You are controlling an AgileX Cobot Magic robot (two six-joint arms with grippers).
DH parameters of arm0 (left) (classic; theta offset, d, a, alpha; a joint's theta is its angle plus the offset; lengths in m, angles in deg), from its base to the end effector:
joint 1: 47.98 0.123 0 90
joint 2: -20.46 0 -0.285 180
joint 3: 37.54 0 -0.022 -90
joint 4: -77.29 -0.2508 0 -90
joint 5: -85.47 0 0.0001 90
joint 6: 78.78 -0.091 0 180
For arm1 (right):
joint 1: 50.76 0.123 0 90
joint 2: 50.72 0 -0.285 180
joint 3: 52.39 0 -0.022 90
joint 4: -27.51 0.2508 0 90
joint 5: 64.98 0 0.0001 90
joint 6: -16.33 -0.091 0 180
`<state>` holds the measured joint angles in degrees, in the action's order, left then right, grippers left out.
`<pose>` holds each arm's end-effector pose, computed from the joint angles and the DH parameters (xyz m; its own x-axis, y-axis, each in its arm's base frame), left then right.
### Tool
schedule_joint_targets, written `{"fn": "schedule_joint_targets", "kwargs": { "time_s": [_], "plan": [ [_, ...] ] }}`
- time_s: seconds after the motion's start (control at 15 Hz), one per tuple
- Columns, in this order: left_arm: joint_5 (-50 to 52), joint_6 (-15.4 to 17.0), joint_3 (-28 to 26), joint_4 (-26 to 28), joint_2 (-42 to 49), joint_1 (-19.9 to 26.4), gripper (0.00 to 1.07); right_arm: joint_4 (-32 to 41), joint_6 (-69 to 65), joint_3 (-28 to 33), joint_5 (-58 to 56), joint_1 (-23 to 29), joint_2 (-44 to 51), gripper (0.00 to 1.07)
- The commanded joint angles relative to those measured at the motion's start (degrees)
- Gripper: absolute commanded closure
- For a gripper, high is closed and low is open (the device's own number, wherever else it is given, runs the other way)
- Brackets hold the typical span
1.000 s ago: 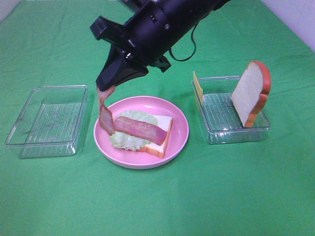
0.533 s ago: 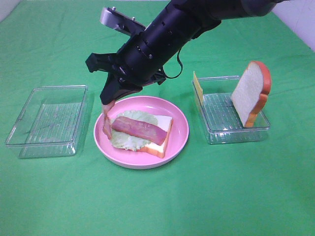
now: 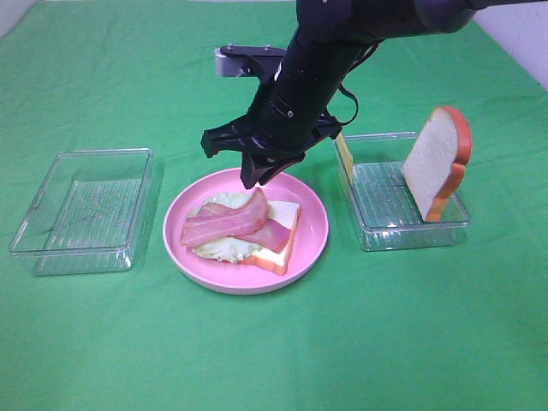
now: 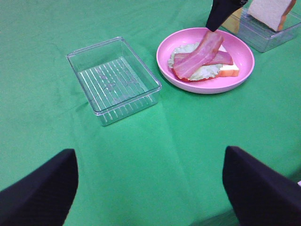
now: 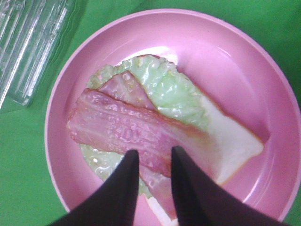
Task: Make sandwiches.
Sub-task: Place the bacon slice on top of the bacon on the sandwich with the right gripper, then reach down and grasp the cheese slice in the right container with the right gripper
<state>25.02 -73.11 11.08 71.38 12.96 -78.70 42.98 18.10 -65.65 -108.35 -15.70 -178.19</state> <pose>-0.0006 0.0098 0.2778 -0.4034 0.1842 -0.8963 0.4210 0.9071 -0.0031 0.3560 0.2703 0.1843 -0.8445 -0.3922 -0.3647 -0.4904 0.8400 0.2321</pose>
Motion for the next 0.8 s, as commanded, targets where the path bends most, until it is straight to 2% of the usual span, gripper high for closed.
{"fn": "schedule_joint_targets", "kwargs": {
  "time_s": [0.07,0.13,0.2,0.4,0.67,0.8],
  "plan": [
    [0.57,-0.11,0.06,-0.17,1.15,-0.11,0.26,-3.09,-0.74,-0.11,0.69,0.0,-0.06,0.49],
    [0.57,-0.11,0.06,-0.17,1.15,-0.11,0.26,-5.1,-1.15,-0.11,0.57,0.0,0.0,0.37],
    [0.57,-0.11,0.06,-0.06,1.15,-0.11,0.26,-7.05,-1.78,-0.11,-0.06,0.0,0.4,0.33],
    [0.57,-0.11,0.06,-0.06,1.15,-0.11,0.26,-13.18,-3.27,-1.55,-4.53,-0.34,2.52,0.33],
    [0.57,-0.11,0.06,0.06,1.15,-0.11,0.26,-13.92,-3.04,-9.0,-16.44,-3.72,2.46,0.34],
    [0.57,-0.11,0.06,0.06,1.15,-0.11,0.26,-13.81,-3.04,-11.46,-17.25,-6.19,2.23,0.34]
  ]
}}
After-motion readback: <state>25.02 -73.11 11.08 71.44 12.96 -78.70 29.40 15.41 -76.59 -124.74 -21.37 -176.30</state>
